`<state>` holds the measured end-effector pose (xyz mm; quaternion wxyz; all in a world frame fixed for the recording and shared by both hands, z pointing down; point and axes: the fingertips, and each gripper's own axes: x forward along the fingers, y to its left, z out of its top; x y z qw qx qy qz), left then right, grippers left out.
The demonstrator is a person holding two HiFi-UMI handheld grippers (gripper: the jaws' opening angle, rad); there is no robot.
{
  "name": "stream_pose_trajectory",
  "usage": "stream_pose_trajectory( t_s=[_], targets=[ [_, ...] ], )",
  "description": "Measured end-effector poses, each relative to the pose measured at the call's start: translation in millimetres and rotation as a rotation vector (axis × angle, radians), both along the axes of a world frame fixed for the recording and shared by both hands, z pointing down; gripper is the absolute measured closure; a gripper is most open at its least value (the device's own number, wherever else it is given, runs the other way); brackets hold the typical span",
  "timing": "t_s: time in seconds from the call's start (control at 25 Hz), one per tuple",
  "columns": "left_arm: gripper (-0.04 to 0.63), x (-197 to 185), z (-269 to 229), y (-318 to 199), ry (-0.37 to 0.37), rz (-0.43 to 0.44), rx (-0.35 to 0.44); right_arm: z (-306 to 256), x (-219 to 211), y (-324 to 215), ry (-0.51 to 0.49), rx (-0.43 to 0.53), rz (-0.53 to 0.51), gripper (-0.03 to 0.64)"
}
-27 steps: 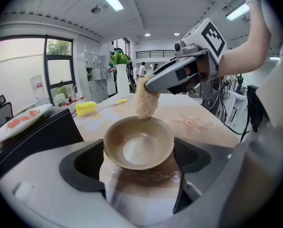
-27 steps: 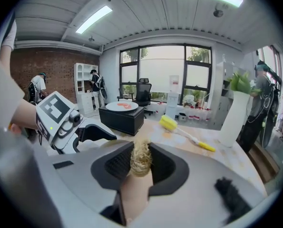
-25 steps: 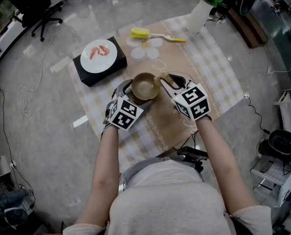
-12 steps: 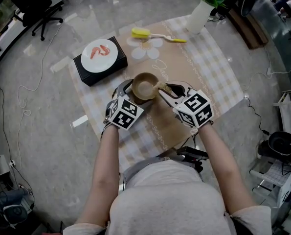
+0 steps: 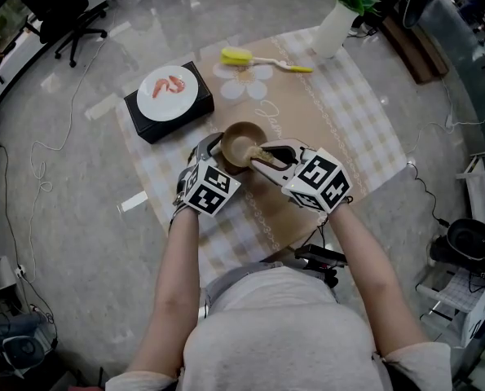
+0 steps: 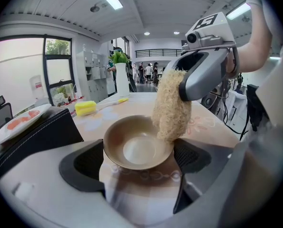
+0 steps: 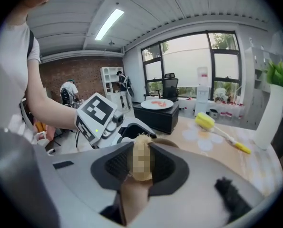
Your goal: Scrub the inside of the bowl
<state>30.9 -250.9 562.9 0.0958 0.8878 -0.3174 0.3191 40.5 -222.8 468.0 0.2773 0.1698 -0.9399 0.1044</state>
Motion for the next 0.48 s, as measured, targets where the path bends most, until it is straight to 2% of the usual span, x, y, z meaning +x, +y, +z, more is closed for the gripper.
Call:
stream_pose_trajectory(
  t_s=[0.16, 0.48],
  targets=[
    [0.123, 0, 0, 0, -0.008, 0.005, 0.0, 0, -10, -4, -0.012, -0.001, -0.023, 0.523],
    [0.124, -1, 1, 0, -0.017, 0.016, -0.002, 1, -29, -12, -0.11, -0.051, -0.082, 0.524]
  ],
)
